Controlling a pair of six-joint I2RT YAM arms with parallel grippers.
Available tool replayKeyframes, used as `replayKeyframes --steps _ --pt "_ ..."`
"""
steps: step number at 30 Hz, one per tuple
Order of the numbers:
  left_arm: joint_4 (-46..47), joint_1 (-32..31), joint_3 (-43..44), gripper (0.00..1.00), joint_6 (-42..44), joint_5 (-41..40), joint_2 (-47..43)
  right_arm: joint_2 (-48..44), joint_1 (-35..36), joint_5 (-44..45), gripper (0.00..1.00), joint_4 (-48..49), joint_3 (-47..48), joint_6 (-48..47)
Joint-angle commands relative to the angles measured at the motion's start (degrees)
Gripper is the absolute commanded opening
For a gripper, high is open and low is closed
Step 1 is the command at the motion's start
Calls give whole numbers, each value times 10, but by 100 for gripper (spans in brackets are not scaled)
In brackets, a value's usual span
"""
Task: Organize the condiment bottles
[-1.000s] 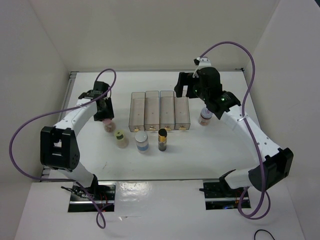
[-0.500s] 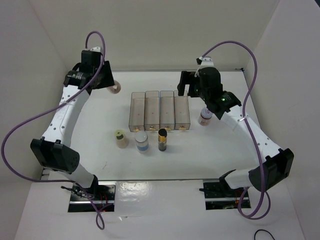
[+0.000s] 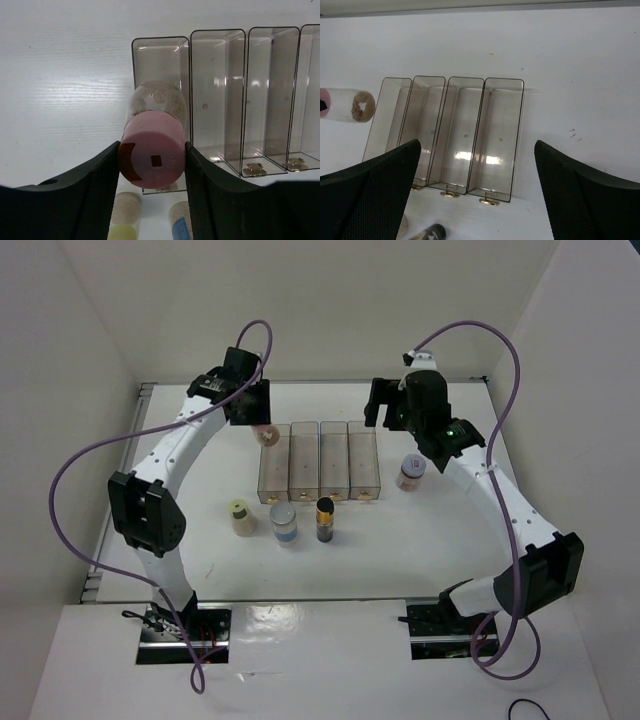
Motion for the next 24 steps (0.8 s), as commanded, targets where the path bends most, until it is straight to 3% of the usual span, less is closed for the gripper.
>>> replayKeyframes --steps 1,24 --pt "12 3 31 47 8 8 4 8 -3 -5 98 20 -3 -6" --pt "22 -18 9 49 8 -9 70 31 -13 -5 98 31 -25 -11"
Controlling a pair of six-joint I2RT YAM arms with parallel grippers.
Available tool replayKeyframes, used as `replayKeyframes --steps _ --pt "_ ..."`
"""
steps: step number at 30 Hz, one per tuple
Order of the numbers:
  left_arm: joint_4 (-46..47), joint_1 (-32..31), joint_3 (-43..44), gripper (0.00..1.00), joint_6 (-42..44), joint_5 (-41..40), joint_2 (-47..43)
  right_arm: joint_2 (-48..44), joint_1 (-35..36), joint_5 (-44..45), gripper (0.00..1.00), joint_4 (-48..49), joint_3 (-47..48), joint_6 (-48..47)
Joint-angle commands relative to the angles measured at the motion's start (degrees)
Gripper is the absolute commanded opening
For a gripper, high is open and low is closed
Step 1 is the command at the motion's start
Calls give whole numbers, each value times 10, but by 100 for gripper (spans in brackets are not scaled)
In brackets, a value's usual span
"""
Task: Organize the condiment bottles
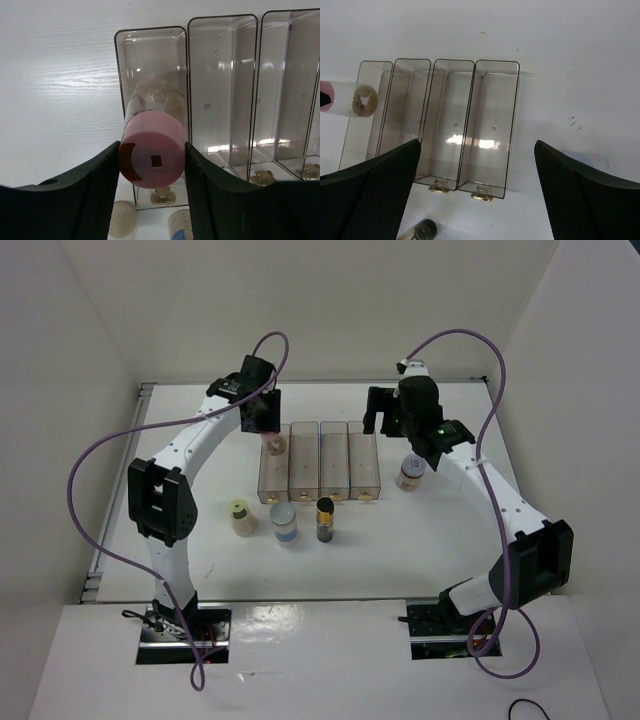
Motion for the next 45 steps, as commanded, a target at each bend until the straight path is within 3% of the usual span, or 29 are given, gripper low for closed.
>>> replayKeyframes --steps 1,13,26,38,45 --pt "11 -3 3 49 8 -13 15 0 -4 1 98 27 -2 -10" --pt "23 -8 -16 49 14 -13 38 5 -4 -15 98 27 -2 -10" --pt "29 -14 -21 55 20 -35 67 5 -4 -15 98 27 -13 -10" --pt "-21 -36 38 87 20 -62 53 0 -4 -15 98 16 -13 -15" --pt "-89 -43 65 98 -5 -52 -74 -19 -4 -28 98 11 -13 -15"
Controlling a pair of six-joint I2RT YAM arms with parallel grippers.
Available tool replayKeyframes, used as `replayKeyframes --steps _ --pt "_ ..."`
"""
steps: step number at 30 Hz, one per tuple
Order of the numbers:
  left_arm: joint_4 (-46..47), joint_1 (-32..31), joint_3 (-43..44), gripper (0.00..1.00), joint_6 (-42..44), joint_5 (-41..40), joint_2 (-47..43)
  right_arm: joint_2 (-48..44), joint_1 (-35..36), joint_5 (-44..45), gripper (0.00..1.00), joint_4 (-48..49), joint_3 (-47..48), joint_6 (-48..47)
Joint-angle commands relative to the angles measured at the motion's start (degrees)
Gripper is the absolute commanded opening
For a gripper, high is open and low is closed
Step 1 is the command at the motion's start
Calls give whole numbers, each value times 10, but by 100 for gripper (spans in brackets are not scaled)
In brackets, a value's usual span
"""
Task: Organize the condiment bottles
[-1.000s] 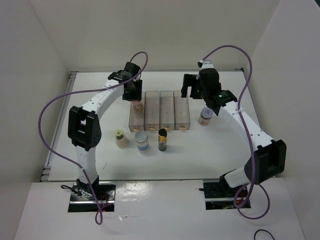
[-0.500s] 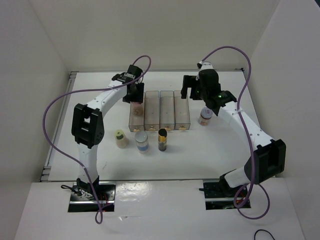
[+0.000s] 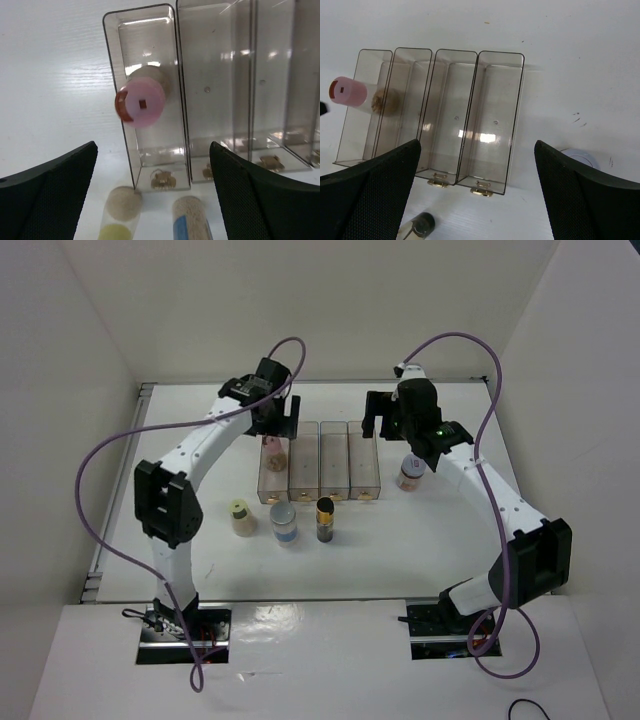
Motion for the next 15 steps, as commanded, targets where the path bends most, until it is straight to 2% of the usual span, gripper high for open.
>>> replayKeyframes --steps 1,4,6,13,15 --pt "-40 1 13 100 -25 0 -145 -30 -3 -11 98 11 0 -7" --pt "-40 1 -39 100 -42 -6 -234 -47 -8 -16 98 17 -27 -1" --pt "-53 21 -107 100 -55 -6 -279 -60 -8 -16 98 17 -27 -1" --pt "-60 40 -325 100 -124 -1 -342 -70 -8 -27 98 17 -44 4" --pt "-46 40 -360 100 -135 13 -360 -70 -8 -33 98 17 -45 4"
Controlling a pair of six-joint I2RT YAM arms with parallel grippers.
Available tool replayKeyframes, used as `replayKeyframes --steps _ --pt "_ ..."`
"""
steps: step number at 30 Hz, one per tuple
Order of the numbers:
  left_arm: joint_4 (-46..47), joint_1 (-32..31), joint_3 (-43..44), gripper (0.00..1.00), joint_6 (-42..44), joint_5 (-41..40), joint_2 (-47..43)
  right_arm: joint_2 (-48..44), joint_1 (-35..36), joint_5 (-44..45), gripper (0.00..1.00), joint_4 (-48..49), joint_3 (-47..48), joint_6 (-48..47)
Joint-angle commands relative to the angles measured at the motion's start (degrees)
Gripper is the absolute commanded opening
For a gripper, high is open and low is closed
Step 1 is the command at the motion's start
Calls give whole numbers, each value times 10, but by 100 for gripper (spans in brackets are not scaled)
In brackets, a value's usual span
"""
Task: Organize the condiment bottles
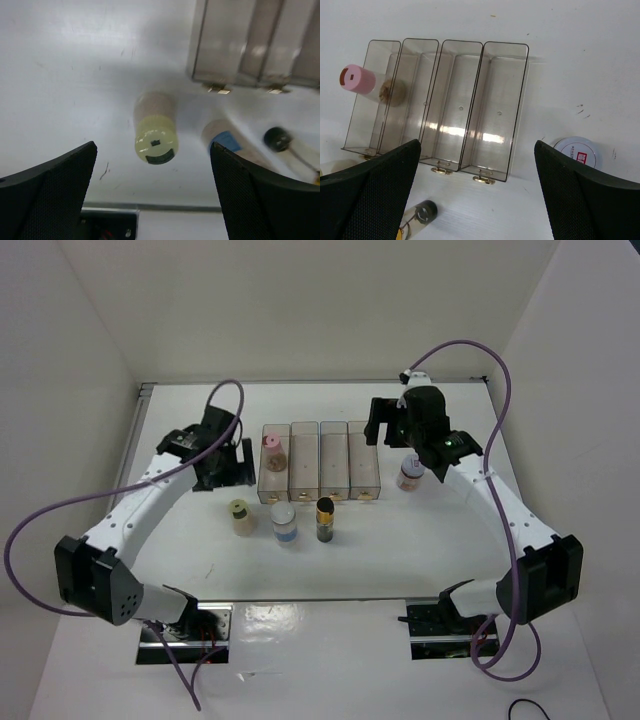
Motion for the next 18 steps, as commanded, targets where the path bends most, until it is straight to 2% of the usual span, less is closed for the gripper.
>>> replayKeyframes --steps 1,6,18 --pt "-10 0 -63 100 -39 23 -4 -24 -4 -10 98 17 -5 2" --pt "20 0 -116 100 -46 30 -12 -24 -4 -10 98 17 -10 2" --pt "45 -21 -144 99 -46 29 36 -29 -4 -4 98 12 -16 8"
